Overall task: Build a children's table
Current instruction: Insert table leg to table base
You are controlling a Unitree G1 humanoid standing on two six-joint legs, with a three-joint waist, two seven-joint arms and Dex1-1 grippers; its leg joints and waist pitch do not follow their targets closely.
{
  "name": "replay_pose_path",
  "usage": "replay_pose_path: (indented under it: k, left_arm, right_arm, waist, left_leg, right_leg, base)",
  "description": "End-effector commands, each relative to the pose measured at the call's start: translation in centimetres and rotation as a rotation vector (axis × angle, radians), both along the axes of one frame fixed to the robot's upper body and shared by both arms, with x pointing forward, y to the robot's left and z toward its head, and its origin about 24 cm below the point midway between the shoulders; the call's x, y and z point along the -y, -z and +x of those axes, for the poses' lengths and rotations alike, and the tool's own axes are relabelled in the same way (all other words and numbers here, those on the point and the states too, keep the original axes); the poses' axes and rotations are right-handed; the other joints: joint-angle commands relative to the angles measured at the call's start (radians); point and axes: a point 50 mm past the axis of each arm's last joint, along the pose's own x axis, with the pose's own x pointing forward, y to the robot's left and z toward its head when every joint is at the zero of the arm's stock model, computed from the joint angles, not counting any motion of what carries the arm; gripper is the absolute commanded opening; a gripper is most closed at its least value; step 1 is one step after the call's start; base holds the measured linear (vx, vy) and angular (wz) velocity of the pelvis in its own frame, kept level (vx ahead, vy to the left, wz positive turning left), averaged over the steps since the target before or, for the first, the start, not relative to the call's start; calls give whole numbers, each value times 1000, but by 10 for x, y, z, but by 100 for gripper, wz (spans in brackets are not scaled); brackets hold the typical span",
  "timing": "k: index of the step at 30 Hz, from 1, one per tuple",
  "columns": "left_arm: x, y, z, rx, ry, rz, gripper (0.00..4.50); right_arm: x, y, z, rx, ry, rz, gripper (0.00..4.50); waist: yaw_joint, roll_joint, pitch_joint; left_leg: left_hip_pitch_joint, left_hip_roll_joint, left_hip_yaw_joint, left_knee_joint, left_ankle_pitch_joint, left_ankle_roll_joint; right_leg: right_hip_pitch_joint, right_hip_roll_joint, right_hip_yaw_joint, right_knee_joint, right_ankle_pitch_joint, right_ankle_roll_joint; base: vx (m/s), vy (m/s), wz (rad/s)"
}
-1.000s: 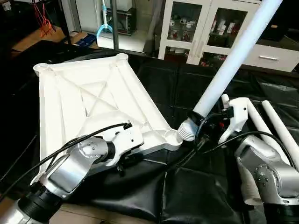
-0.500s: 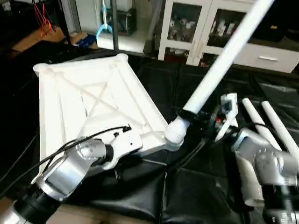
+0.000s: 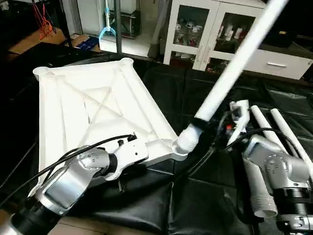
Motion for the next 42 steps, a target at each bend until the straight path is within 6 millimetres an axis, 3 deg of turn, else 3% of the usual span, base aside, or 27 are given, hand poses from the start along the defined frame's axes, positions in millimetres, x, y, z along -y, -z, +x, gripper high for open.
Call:
replay_pose_path:
  k: [1, 18, 30, 36, 42]
  left_arm:
    - [7, 10, -10, -58, 35, -37, 0]
    - [12, 8, -4, -27, 76, -55, 0]
    - [12, 9, -4, -28, 85, -50, 0]
    - [13, 9, -4, -27, 84, -51, 0]
    - [12, 9, -4, -25, 82, -49, 0]
  right_arm:
    - [4, -3, 1, 19, -1, -14, 186]
    - [10, 7, -6, 33, -59, -159, 186]
    - [-4, 20, -10, 65, -161, -317, 186]
    - [-5, 27, -11, 55, -136, -312, 186]
    - [10, 39, -13, 20, -18, -287, 186]
  waist:
    - [1, -14, -46]
    - [5, -15, -42]
    - [1, -16, -37]
    - [-3, -17, -37]
    - [-5, -15, -37]
  left_leg:
    - [8, 22, -12, -75, -186, -1]
    - [8, 24, -13, -77, -206, -3]
    - [10, 26, -17, -82, -260, -10]
    - [11, 26, -20, -84, -288, -15]
    - [18, 26, -22, -89, -322, -20]
  right_leg:
    - [30, -62, 38, -89, -366, -126]
    - [28, -64, 39, -95, -401, -111]
    - [22, -64, 39, -103, -461, -92]
    - [18, -64, 38, -108, -495, -79]
    - [16, -64, 35, -114, -511, -75]
  base:
    - [0, 0, 0]
    - [0, 0, 0]
    - [0, 0, 0]
    - [0, 0, 0]
    - [0, 0, 0]
